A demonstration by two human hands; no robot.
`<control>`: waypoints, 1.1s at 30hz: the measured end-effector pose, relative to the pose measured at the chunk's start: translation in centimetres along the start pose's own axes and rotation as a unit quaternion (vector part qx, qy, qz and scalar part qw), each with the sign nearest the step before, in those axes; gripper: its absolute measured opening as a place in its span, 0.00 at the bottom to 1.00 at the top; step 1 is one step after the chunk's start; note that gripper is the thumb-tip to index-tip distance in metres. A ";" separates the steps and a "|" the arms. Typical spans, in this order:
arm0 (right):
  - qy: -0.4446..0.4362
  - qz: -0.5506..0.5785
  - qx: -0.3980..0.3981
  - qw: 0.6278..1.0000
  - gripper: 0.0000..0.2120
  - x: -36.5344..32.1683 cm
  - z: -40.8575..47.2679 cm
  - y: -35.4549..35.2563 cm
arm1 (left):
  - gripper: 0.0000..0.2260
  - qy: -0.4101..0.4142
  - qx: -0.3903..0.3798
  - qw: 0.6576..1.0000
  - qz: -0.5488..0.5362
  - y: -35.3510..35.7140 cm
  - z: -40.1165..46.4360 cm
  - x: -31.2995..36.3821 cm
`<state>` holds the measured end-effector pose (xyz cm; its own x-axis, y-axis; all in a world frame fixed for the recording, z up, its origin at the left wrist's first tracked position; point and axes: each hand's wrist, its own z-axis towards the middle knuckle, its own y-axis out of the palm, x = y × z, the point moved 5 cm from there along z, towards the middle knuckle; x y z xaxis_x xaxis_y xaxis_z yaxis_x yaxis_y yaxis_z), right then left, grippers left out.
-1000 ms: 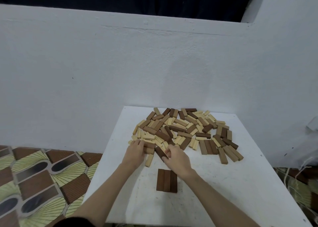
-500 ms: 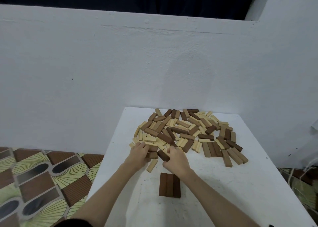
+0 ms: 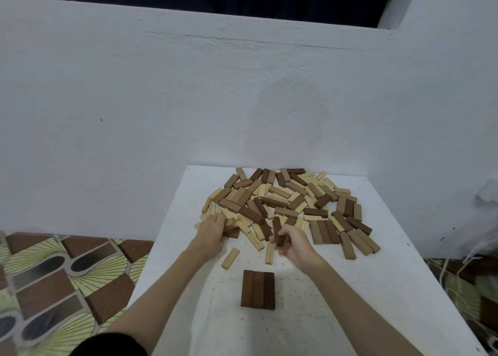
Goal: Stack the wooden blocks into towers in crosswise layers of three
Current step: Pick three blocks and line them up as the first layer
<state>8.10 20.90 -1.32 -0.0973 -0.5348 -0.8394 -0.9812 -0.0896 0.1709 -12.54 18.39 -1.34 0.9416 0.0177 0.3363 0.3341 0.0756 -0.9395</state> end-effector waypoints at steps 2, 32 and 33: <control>0.015 0.032 -0.012 0.999 0.06 0.5 0.2 -0.5 | 0.09 0.002 -0.007 1.000 0.002 0.4 0.2 0.3; -0.006 -0.060 0.010 0.998 0.04 0.0 -2.8 -7.0 | 0.14 -0.027 -0.034 0.998 0.034 0.4 -1.0 2.1; -0.006 -0.059 0.012 0.998 0.04 0.1 -2.8 -7.2 | 0.15 -0.026 -0.034 0.999 0.027 0.5 -1.1 2.1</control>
<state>15.59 19.12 -1.17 0.0178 -0.5111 -0.8594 -0.9895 -0.1322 0.0582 -10.35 17.37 -1.13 0.9556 0.0725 0.2857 0.2860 0.0058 -0.9582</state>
